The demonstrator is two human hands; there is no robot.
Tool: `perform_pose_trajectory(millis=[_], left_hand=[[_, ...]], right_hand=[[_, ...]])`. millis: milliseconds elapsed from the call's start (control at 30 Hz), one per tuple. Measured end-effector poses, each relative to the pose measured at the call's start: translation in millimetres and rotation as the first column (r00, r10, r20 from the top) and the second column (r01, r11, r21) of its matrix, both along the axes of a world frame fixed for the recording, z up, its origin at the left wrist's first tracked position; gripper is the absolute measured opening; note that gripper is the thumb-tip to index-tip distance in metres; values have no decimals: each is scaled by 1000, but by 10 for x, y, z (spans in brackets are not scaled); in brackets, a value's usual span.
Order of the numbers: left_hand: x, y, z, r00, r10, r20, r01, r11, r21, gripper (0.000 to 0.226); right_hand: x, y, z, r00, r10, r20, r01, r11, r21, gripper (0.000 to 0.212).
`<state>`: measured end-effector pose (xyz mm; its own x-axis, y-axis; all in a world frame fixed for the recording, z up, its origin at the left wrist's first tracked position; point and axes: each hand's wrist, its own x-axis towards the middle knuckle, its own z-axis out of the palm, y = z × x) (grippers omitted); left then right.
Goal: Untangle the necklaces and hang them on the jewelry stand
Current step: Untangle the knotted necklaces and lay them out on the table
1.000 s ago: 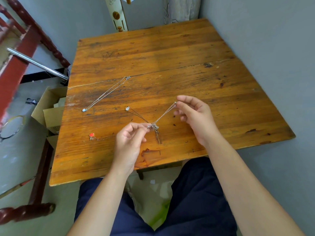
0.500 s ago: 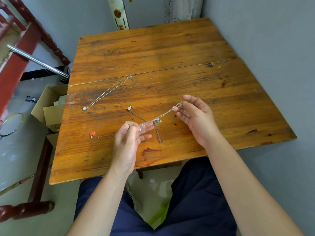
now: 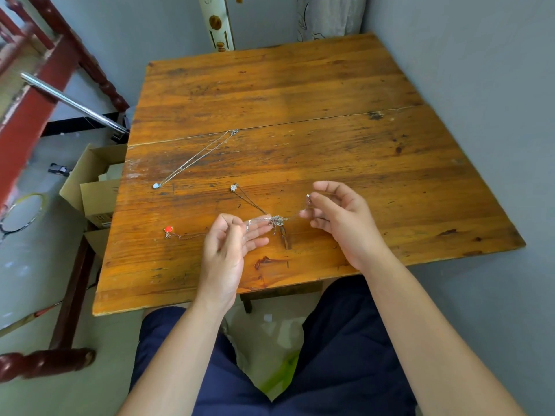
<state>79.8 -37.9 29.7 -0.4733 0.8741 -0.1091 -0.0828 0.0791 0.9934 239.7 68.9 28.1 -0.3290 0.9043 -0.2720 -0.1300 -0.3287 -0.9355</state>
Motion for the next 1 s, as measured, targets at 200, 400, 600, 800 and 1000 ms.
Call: perform_pose_trajectory(millis=[200,400,600,800,1000], left_hand=[[-28,-75,-25,971,-64,-231,49,996,-69,8],[-38,-61,6,954,-72,-292,47,995,-90,6],[58,-138,-39,866,-163,-473,116,985,-127,8],[168,-234,-147,699,-171,-694,138,985,-104,13],[216,-157,-182,559,-156,-814,175,982,-68,20]], right_hand=[[-2,-25,65,1000,26,-2,-26,997,79,13],[76,-30,76,998,29,53,-35,993,111,14],[295,-122,-54,890,23,455,-145,961,236,19],[409,-241,-152,831,14,557,-238,913,332,22],[479,-300,-194,812,-38,583,-244,885,396,24]])
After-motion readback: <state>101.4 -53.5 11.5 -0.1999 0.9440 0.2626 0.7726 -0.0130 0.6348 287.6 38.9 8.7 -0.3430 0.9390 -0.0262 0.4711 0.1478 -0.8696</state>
